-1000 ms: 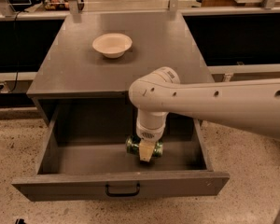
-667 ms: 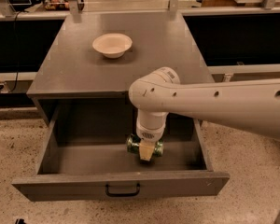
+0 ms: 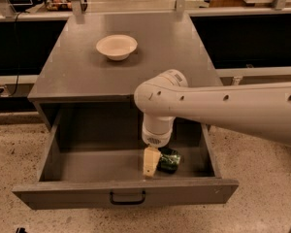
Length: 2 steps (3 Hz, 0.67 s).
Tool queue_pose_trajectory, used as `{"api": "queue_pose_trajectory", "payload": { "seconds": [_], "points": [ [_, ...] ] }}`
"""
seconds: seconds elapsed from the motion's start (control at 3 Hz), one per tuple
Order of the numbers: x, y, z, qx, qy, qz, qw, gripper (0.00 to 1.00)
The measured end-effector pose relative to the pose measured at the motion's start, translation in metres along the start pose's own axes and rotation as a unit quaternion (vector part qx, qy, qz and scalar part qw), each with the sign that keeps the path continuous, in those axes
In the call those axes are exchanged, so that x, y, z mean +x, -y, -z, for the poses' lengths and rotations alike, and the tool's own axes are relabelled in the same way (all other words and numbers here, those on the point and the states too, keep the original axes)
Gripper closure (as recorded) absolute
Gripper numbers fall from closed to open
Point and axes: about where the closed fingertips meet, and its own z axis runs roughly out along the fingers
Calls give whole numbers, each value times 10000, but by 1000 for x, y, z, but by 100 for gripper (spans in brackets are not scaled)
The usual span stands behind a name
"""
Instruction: Place green can into top drawer
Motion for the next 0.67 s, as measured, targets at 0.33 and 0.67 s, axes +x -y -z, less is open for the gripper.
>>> {"api": "queue_pose_trajectory", "payload": {
  "seconds": [0.33, 0.67],
  "points": [
    [1, -6, 19, 70, 194, 192, 9996, 0],
    [6, -16, 54, 205, 433, 401, 9980, 0]
  ]
}}
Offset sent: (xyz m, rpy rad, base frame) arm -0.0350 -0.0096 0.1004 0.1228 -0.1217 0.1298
